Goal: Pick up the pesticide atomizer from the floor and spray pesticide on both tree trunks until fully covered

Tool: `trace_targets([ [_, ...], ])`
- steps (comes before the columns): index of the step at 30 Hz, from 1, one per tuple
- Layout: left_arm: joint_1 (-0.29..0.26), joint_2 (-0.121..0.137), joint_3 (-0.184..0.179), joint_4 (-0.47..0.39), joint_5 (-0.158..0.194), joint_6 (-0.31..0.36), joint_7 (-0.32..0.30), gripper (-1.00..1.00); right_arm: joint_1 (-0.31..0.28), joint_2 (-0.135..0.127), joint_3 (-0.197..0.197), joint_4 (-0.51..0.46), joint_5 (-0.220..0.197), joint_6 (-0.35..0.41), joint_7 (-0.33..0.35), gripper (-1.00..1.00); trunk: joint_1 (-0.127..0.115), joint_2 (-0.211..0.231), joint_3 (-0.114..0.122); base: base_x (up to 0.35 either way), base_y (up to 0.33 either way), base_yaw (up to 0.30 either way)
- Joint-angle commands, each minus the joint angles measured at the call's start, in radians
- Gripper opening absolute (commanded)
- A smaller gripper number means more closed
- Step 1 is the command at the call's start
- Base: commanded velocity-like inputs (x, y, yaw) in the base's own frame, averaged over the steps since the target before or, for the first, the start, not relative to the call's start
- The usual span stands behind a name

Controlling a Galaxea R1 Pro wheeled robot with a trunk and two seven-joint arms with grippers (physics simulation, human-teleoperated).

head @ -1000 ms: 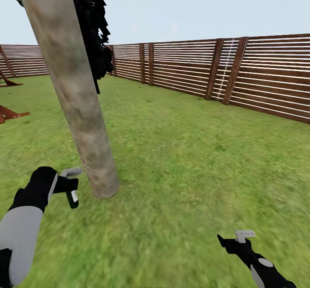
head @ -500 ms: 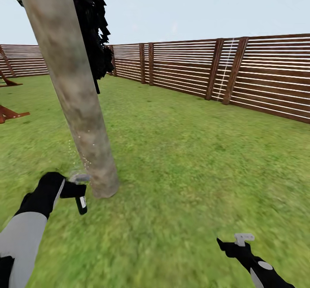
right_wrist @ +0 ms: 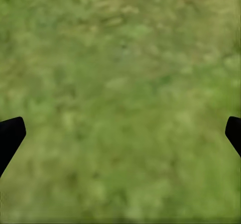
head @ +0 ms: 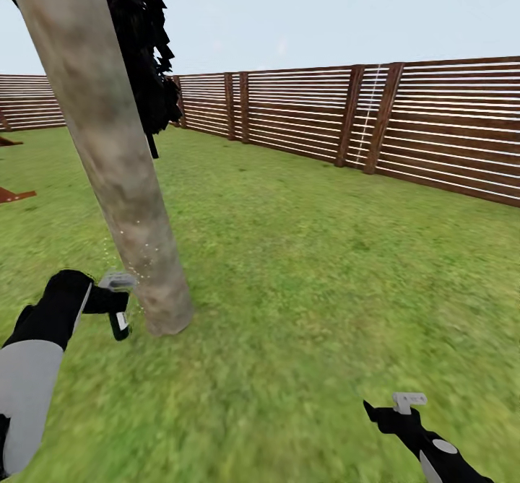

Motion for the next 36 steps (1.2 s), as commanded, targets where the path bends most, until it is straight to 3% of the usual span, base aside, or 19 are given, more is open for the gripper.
trace_targets([
  [1, 0.025, 0.001, 0.004, 0.007, -0.011, 0.001, -0.01, -1.0, -0.001, 0.0, -0.009, 0.007, 0.009, -0.004, 0.006, 1.0, 0.0, 0.0, -0.001, 0.0, 0.0, 0.0],
  [4, 0.092, 0.002, 0.012, 0.012, -0.016, -0.004, -0.01, -1.0, -0.001, 0.0, -0.009, 0.013, 0.009, -0.004, 0.006, 1.0, 0.0, 0.0, -0.001, 0.0, 0.0, 0.0],
  [7, 0.093, 0.005, 0.018, 0.002, -0.016, 0.003, -0.012, -1.0, -0.001, 0.0, -0.009, 0.014, 0.009, -0.004, 0.006, 1.0, 0.0, 0.0, -0.001, -0.029, 0.0, 0.0],
  [9, 0.068, 0.02, 0.025, -0.003, -0.016, 0.006, -0.013, -1.0, -0.001, 0.0, -0.009, 0.014, 0.009, -0.004, 0.006, 1.0, 0.0, 0.0, -0.001, -0.229, 0.0, 0.0],
  [14, -0.091, 0.065, 0.03, 0.004, -0.017, 0.009, -0.012, -1.0, -0.001, 0.0, -0.009, 0.014, 0.009, -0.004, 0.006, 1.0, 0.0, 0.0, -0.001, -0.036, 0.0, 0.0],
  [18, -0.178, 0.073, 0.027, 0.019, -0.022, 0.009, -0.011, -1.0, -0.001, 0.0, -0.009, 0.014, 0.009, -0.004, 0.005, 1.0, 0.0, 0.0, -0.001, 0.0, 0.0, 0.0],
  [23, -0.169, 0.072, 0.019, 0.091, -0.027, 0.008, -0.01, -1.0, 0.001, 0.0, -0.009, 0.018, 0.009, -0.004, 0.005, 1.0, 0.0, 0.0, -0.001, 0.0, 0.0, 0.0],
  [26, -0.108, 0.069, 0.018, 0.133, -0.026, 0.001, -0.01, -1.0, 0.002, 0.0, -0.009, 0.02, 0.009, -0.004, 0.005, 1.0, 0.0, 0.0, -0.001, 0.0, 0.0, 0.0],
  [29, -0.096, 0.069, 0.024, 0.135, -0.02, 0.005, -0.013, -1.0, 0.002, 0.0, -0.009, 0.02, 0.009, -0.004, 0.004, 1.0, 0.0, 0.0, -0.001, 0.0, 0.0, 0.0],
  [32, -0.117, 0.073, 0.029, 0.124, -0.018, 0.009, -0.016, -1.0, 0.002, 0.0, -0.009, 0.02, 0.009, -0.004, 0.005, 1.0, 0.0, 0.0, -0.001, 0.0, 0.0, 0.0],
  [36, -0.212, 0.075, 0.028, 0.131, -0.02, 0.01, -0.016, -1.0, 0.002, 0.0, -0.009, 0.02, 0.009, -0.004, 0.005, 1.0, 0.0, 0.0, -0.001, 0.0, 0.0, 0.0],
])
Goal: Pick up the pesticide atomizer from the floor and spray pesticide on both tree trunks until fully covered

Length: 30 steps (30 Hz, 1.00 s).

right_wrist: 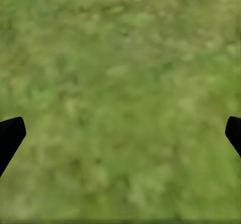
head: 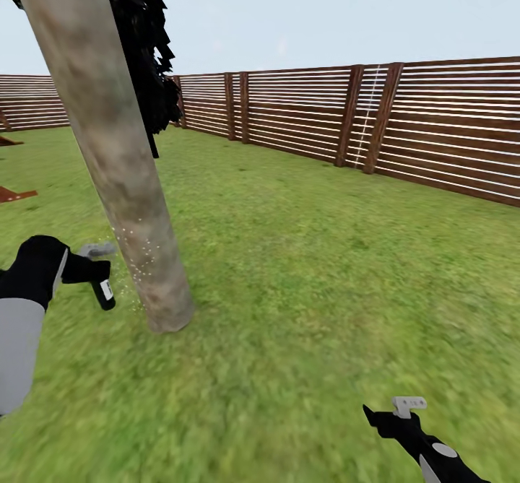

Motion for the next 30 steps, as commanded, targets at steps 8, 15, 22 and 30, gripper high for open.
trace_targets([
  [8, 0.085, -0.011, -0.004, 0.017, -0.014, -0.012, -0.01, -1.0, -0.001, 0.0, -0.009, 0.001, 0.01, -0.004, 0.006, 1.0, 0.0, 0.0, -0.001, 0.0, 0.0, 0.0],
  [15, 0.235, -0.07, -0.003, 0.04, -0.016, -0.096, -0.003, -1.0, -0.001, 0.0, -0.009, 0.001, 0.01, -0.004, 0.007, 1.0, 0.0, 0.0, -0.001, 0.0, 0.0, 0.0],
  [22, 0.281, -0.143, 0.089, 0.286, 0.137, -0.417, 0.324, -1.0, -0.001, 0.0, -0.009, 0.001, 0.01, -0.004, 0.007, 1.0, 0.0, 0.0, -0.001, 0.0, 0.0, 0.0],
  [30, 0.3, -0.144, 0.103, 0.314, 0.163, -0.435, 0.379, -1.0, -0.001, 0.0, -0.009, 0.001, 0.01, -0.004, 0.007, 1.0, 0.0, 0.0, -0.001, 0.119, -0.021, 0.015],
])
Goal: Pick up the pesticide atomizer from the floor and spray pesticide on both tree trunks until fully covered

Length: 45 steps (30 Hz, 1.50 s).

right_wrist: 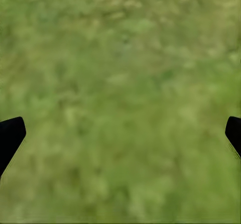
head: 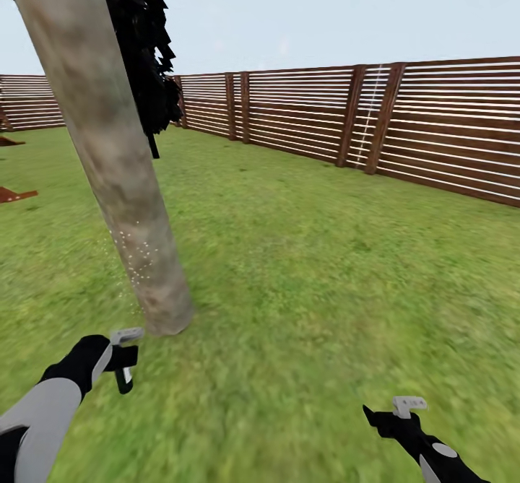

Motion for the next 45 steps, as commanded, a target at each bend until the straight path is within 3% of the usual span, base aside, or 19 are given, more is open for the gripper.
trace_targets([
  [1, 0.003, -0.001, 0.008, -0.002, -0.009, 0.005, -0.004, -1.0, -0.001, 0.0, -0.009, 0.001, 0.009, -0.004, 0.006, 1.0, 0.0, 0.0, -0.001, 0.29, -0.127, 0.184],
  [7, 0.008, -0.001, 0.008, 0.0, -0.008, 0.005, 0.0, -1.0, -0.001, 0.0, -0.009, 0.001, 0.009, -0.004, 0.006, 1.0, 0.0, 0.0, -0.001, 0.204, -0.198, 0.207],
  [20, 0.021, 0.003, -0.003, 0.005, -0.01, 0.0, -0.026, -1.0, -0.001, 0.0, -0.009, 0.001, 0.009, -0.004, 0.005, 1.0, 0.0, 0.0, -0.001, 0.188, -0.212, 0.006],
  [23, 0.028, 0.005, -0.007, 0.005, -0.017, -0.046, -0.101, -1.0, -0.001, 0.0, -0.009, 0.001, 0.009, -0.004, 0.005, 1.0, 0.0, 0.0, -0.001, 0.198, -0.112, 0.0],
  [28, 0.061, 0.013, -0.006, 0.003, -0.021, -0.06, -0.121, -1.0, -0.001, 0.0, -0.007, 0.002, 0.009, -0.004, 0.005, 1.0, 0.0, 0.0, -0.001, 0.018, -0.01, 0.0],
  [31, 0.078, 0.011, -0.007, 0.0, -0.068, -0.059, -0.116, -1.0, 0.0, 0.001, -0.007, 0.002, 0.009, -0.004, 0.005, 1.0, 0.0, 0.0, -0.001, 0.001, 0.148, 0.0],
  [34, 0.08, 0.006, -0.004, -0.001, -0.159, -0.058, -0.119, -1.0, 0.001, 0.002, -0.007, 0.002, 0.009, -0.004, 0.005, 1.0, 0.0, 0.0, -0.001, 0.0, 0.114, 0.0],
  [35, 0.08, 0.011, 0.004, -0.009, -0.171, -0.056, -0.121, -1.0, 0.001, 0.002, -0.007, 0.002, 0.009, -0.004, 0.005, 1.0, 0.0, 0.0, -0.001, 0.0, 0.014, 0.0],
  [45, 0.08, 0.004, 0.007, -0.038, -0.179, -0.056, -0.121, -1.0, 0.001, 0.002, -0.007, 0.002, 0.009, -0.004, 0.005, 1.0, 0.0, 0.0, -0.001, 0.037, 0.097, 0.026],
])
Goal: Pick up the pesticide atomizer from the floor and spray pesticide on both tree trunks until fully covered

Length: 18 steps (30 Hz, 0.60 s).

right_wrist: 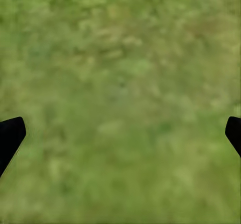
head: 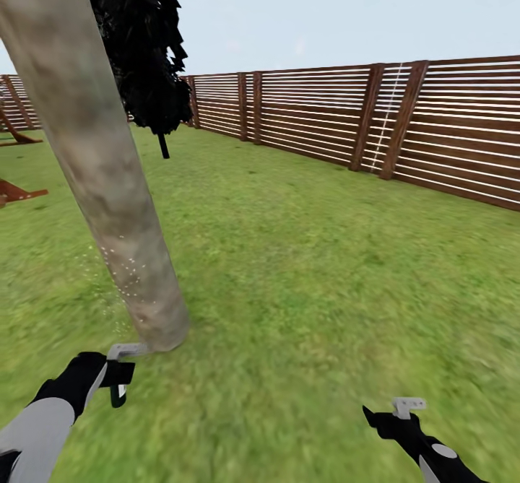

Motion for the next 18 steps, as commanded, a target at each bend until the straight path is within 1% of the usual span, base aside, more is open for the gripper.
trace_targets([
  [1, -0.001, -0.001, 0.007, -0.002, -0.011, 0.003, -0.008, -1.0, -0.001, 0.0, -0.009, 0.001, 0.009, -0.004, 0.005, 1.0, 0.0, 0.0, -0.001, 0.003, 0.013, 0.238],
  [6, -0.001, -0.002, 0.005, -0.001, -0.01, 0.003, -0.007, -1.0, -0.001, 0.0, -0.009, 0.001, 0.009, -0.004, 0.005, 1.0, 0.0, 0.0, -0.001, 0.001, 0.003, 0.265],
  [8, -0.001, -0.003, 0.005, -0.001, -0.01, 0.003, -0.006, -1.0, -0.001, -0.001, -0.009, 0.0, 0.009, -0.004, 0.005, 1.0, 0.0, 0.0, -0.001, -0.105, -0.093, 0.157],
  [14, -0.001, -0.004, 0.005, -0.001, -0.01, 0.004, 0.001, -1.0, -0.001, -0.001, -0.009, -0.001, 0.009, -0.003, 0.005, 1.0, 0.0, 0.0, -0.001, -0.206, -0.201, 0.011],
  [18, -0.001, -0.005, 0.004, -0.001, -0.011, 0.005, 0.002, -1.0, -0.001, -0.001, -0.009, 0.0, 0.009, -0.003, 0.005, 1.0, 0.0, 0.0, -0.001, 0.04, -0.258, 0.0],
])
